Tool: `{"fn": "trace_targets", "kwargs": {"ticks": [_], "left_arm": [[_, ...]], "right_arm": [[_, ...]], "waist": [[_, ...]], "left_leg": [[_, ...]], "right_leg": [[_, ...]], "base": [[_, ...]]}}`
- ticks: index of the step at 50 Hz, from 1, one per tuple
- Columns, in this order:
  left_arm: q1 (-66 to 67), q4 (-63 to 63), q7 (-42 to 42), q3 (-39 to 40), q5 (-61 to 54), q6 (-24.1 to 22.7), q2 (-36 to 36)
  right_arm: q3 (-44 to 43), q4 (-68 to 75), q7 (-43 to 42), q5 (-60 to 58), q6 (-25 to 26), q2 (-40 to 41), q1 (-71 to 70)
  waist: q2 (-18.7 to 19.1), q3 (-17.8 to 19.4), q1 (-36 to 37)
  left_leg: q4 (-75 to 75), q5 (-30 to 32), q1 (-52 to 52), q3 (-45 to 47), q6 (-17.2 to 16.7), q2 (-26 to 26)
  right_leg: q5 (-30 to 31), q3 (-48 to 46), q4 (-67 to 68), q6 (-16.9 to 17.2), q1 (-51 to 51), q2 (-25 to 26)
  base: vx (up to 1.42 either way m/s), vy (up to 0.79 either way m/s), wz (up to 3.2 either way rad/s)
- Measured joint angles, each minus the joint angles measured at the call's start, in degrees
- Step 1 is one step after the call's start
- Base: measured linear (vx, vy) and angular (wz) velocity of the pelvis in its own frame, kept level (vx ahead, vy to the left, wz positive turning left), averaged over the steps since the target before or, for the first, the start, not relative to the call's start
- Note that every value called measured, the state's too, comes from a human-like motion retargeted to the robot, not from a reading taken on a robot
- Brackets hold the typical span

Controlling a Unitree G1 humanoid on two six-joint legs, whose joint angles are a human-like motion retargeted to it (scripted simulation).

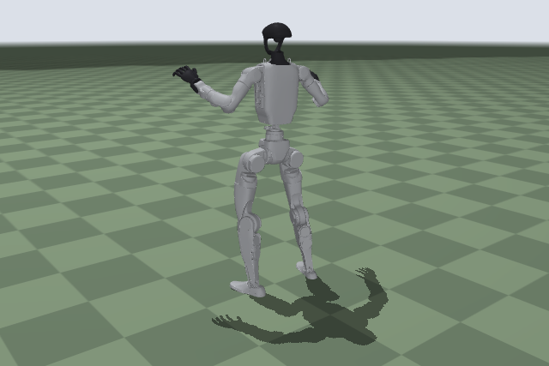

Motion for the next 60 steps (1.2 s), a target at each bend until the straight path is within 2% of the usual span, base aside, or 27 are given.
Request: {"fn": "trace_targets", "kwargs": {"ticks": [25,47,50,53,56,60], "left_arm": [[0.11,-0.90,0.37,0.98,-0.25,0.13,0.13],[1.03,-1.05,-0.58,2.20,-2.05,0.57,-2.26],[-0.43,-0.92,0.49,1.59,-3.01,0.73,-2.77],[-3.13,-0.93,3.04,0.25,-5.17,0.56,-3.13],[-6.92,-1.24,6.33,-1.83,-7.51,0.11,-2.80],[-13.15,-1.98,9.27,-4.95,-8.46,0.27,-1.10]], "right_arm": [[-0.38,-0.27,0.35,0.50,-0.03,-0.85,-0.82],[2.12,-0.84,0.84,0.06,0.37,1.97,-2.39],[3.18,-0.91,-0.51,0.13,0.49,2.35,-3.78],[5.57,-1.21,-3.55,0.74,0.54,3.18,-6.04],[9.35,-1.89,-7.14,1.94,0.28,4.01,-8.85],[14.84,-3.34,-9.81,3.12,-0.22,3.57,-13.03]], "waist": [[0.08,3.60,1.16],[-0.88,9.00,3.15],[-1.22,11.00,3.26],[-1.84,14.58,3.14],[-2.56,19.99,2.82],[-2.80,29.50,2.20]], "left_leg": [[-0.45,0.50,-1.31,-0.98,-0.37,0.01],[0.12,0.50,-3.40,-1.08,0.11,0.12],[1.02,0.75,-4.63,-1.36,0.68,0.12],[2.59,0.98,-6.32,-1.91,1.38,0.04],[5.86,0.41,-8.59,-2.80,1.95,0.11],[16.13,-3.26,-13.78,-4.67,2.12,1.16]], "right_leg": [[-0.19,-1.33,-0.10,-0.28,-0.68,0.09],[-0.67,-0.95,1.24,-0.73,-3.22,-0.07],[-0.85,-0.66,2.92,-1.10,-4.78,-0.41],[-1.60,-0.34,6.07,-1.75,-7.00,-1.13],[-3.60,-0.04,11.46,-2.89,-9.85,-2.28],[-9.06,0.47,23.37,-5.30,-14.85,-4.38]], "base": [[0.00,0.00,0.00],[0.00,0.00,0.00],[-0.04,-0.01,0.03],[-0.10,-0.01,0.11],[-0.15,-0.02,0.19],[-0.19,-0.02,0.29]]}}
